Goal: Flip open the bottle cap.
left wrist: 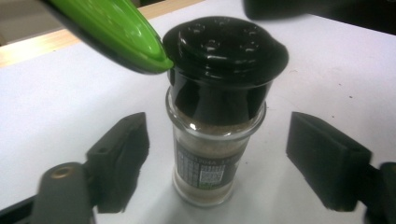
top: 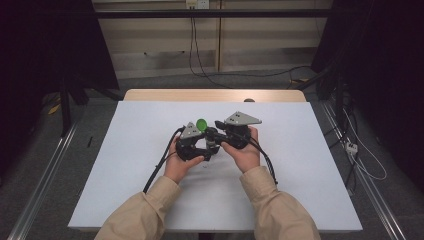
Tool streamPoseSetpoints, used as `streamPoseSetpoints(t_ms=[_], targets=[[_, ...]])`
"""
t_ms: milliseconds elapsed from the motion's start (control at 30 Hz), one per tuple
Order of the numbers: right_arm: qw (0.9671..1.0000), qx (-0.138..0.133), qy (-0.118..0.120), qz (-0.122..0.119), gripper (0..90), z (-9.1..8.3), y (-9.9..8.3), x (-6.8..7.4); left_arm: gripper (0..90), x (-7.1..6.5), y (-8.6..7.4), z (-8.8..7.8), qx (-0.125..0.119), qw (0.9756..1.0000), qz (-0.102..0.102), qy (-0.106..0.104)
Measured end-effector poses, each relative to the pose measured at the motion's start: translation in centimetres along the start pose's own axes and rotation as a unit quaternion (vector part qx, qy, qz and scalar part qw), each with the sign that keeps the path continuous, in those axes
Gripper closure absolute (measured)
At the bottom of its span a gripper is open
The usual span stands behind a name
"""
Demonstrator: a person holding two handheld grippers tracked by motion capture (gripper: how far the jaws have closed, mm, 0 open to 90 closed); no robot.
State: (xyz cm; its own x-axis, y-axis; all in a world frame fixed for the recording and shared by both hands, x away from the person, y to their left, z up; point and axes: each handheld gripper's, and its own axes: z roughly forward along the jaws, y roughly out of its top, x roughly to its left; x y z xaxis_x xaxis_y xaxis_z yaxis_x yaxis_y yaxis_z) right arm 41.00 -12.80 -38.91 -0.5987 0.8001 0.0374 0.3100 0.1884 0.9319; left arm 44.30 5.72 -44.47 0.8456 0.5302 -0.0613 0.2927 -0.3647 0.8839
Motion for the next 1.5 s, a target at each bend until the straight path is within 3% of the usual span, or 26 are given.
streamPoseSetpoints(t_ms=[333, 400, 600, 733, 1000, 1100, 1367, 1500], targets=[[0.9999, 0.000, 0.013, 0.007, 37.3, -1.3, -0.3, 0.2, 9.7, -0.1, 0.1, -1.8, -0.003, 0.9998, -0.013, -0.012], [0.9997, -0.002, 0.020, 0.011, 34.5, -1.7, -0.4, 0.2, 9.9, -0.1, 0.1, -2.2, -0.003, 0.9999, -0.006, -0.011], [0.9996, 0.002, 0.026, 0.004, 26.0, -2.6, -1.0, 0.5, 9.8, -0.1, -0.2, -3.4, -0.006, 0.9997, -0.012, -0.022], [0.9995, 0.012, 0.031, 0.000, 20.6, -3.2, -1.5, 0.4, 9.2, -0.3, -0.5, -4.1, -0.001, 0.9997, 0.000, -0.025], [0.9994, 0.016, 0.030, 0.003, 16.3, -4.7, -2.9, 0.0, 7.9, 0.0, -1.4, -6.1, -0.002, 0.9995, -0.007, -0.030], [0.9993, 0.025, 0.028, 0.002, 14.7, -5.2, -3.6, 0.0, 7.8, 0.2, -1.8, -6.8, 0.003, 0.9996, -0.002, -0.026], [0.9990, 0.028, 0.033, 0.009, 10.1, -6.7, -5.3, -0.5, 7.2, 0.8, -3.0, -8.6, 0.007, 0.9996, -0.018, -0.021], [0.9989, 0.035, 0.031, 0.008, 9.8, -7.2, -6.0, -0.6, 7.2, 1.0, -3.4, -9.2, 0.007, 0.9997, -0.015, -0.018]])
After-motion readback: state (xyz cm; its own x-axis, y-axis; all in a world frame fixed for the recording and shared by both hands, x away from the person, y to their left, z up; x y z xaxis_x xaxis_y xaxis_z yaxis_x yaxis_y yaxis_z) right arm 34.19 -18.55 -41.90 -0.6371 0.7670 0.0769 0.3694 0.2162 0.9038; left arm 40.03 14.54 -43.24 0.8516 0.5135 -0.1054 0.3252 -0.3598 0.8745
